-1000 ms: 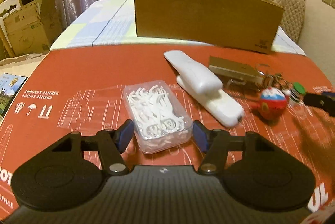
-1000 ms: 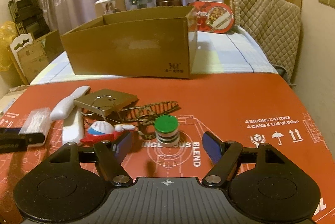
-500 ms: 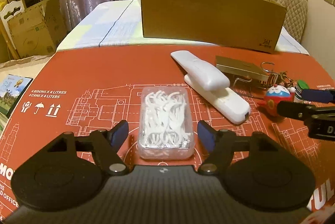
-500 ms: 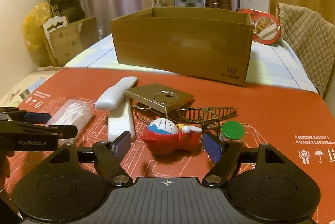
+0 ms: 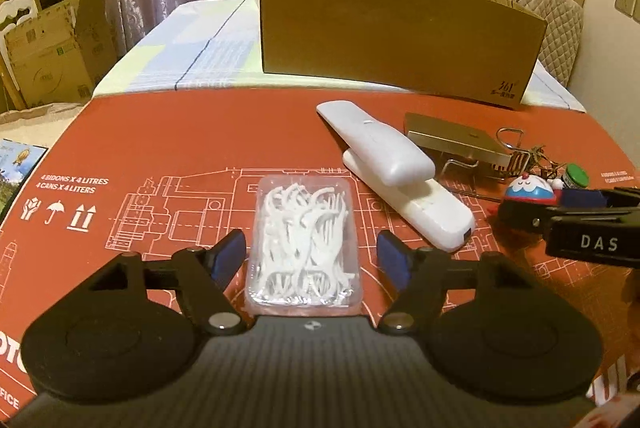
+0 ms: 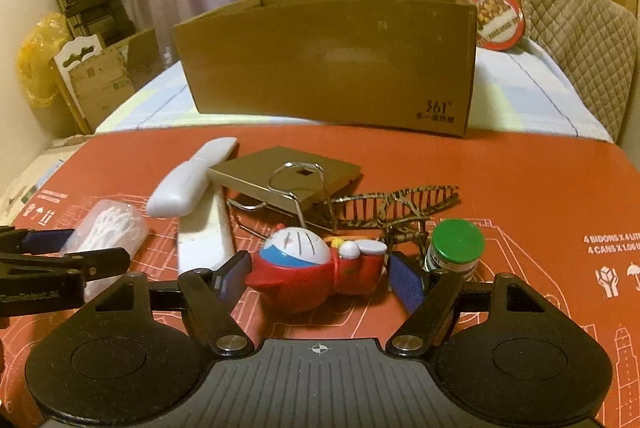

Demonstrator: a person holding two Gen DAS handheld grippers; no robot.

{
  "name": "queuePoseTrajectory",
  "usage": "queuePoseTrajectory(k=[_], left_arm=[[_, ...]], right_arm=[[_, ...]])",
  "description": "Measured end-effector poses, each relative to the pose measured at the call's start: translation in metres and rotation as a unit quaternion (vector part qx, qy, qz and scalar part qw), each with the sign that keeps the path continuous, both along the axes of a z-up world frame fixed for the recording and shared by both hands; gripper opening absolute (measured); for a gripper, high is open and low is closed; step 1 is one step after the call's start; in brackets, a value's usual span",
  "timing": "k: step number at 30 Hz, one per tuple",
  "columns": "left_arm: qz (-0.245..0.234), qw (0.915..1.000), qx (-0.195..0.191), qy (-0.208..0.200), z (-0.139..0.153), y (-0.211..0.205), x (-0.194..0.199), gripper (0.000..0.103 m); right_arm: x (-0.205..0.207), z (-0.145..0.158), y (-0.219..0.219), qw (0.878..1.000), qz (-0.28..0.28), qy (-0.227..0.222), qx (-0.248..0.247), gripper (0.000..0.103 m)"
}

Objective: Organize rigid objects
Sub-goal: 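Grasp the red cartoon figure with right tool while left tool lifts the floss box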

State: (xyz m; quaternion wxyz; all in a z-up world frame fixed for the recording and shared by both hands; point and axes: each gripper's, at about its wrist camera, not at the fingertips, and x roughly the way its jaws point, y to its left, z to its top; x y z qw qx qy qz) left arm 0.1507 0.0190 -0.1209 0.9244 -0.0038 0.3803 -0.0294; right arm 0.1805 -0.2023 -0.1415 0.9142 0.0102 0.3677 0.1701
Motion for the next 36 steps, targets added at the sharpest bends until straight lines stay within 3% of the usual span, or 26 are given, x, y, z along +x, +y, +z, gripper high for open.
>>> queuePoseTrajectory(k=[3,4,11,18,24,36], left_arm=[[-0.002,1.0000,0.003,0.001,-0.001,-0.002,0.001,0.068],[-0.002,1.0000,0.004,0.001,-0.001,-0.002,0.001,0.068],[-0.006,0.9999,0.016,0.001,-0.004,-0.005,0.003,0.064],[0.003,0.9998,0.021,0.006,-0.006,-0.004,0.005,0.052],[0.007,0.9997,0.022,0.005,-0.003,-0.005,0.001,0.051],[-0.013,0.9993,0.007,-0.033,0.035,-0.014,0.001,0.051]], right_arm=[[-0.001,0.001,0.000,1.000,0.001,-0.004,0.001,0.071],[-0.002,0.001,0.001,1.000,0.002,-0.004,-0.001,0.066],[-0.007,0.004,0.004,1.000,-0.001,-0.005,-0.009,0.065],[-0.012,0.010,0.006,1.000,-0.002,-0.020,-0.019,0.065],[-0.016,0.017,0.005,0.999,-0.007,-0.027,-0.021,0.065],[-0.020,0.053,-0.002,0.998,-0.017,-0.052,-0.007,0.065]])
